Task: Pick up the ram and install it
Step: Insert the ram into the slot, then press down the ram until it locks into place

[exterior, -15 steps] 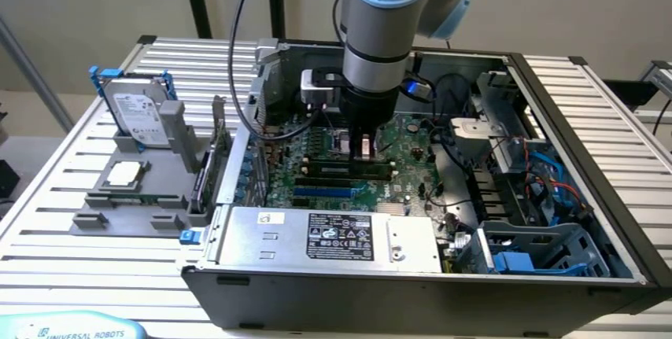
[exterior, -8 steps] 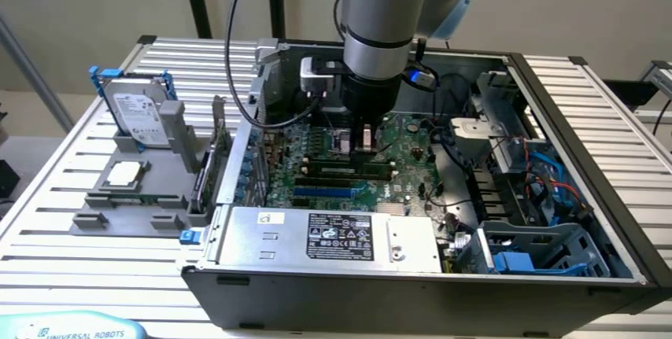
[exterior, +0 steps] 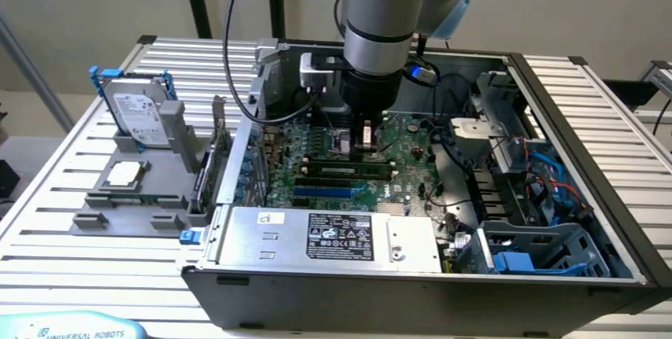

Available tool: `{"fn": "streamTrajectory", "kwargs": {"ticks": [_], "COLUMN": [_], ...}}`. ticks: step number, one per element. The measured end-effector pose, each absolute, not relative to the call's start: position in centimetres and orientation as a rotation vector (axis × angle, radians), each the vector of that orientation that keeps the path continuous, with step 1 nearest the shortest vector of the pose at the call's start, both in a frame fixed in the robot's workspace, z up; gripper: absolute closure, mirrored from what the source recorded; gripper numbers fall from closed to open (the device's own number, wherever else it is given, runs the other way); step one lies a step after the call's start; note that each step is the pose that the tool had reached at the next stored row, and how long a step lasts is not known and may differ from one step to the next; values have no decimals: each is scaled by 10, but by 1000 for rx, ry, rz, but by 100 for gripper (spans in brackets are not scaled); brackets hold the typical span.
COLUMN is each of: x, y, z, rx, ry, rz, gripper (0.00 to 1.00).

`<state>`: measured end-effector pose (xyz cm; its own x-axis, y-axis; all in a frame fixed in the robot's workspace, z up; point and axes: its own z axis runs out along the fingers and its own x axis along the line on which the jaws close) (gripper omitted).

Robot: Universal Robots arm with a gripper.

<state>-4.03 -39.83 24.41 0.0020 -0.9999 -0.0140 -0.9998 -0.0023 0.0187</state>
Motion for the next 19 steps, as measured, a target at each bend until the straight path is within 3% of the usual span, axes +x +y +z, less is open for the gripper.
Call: {"fn": "streamTrajectory", "kwargs": {"ticks": [19], "x": [-42], "y": [-398], "z": [236], "rx": [2225], "ry": [-2220], "rz": [-29], "gripper": [89]}}
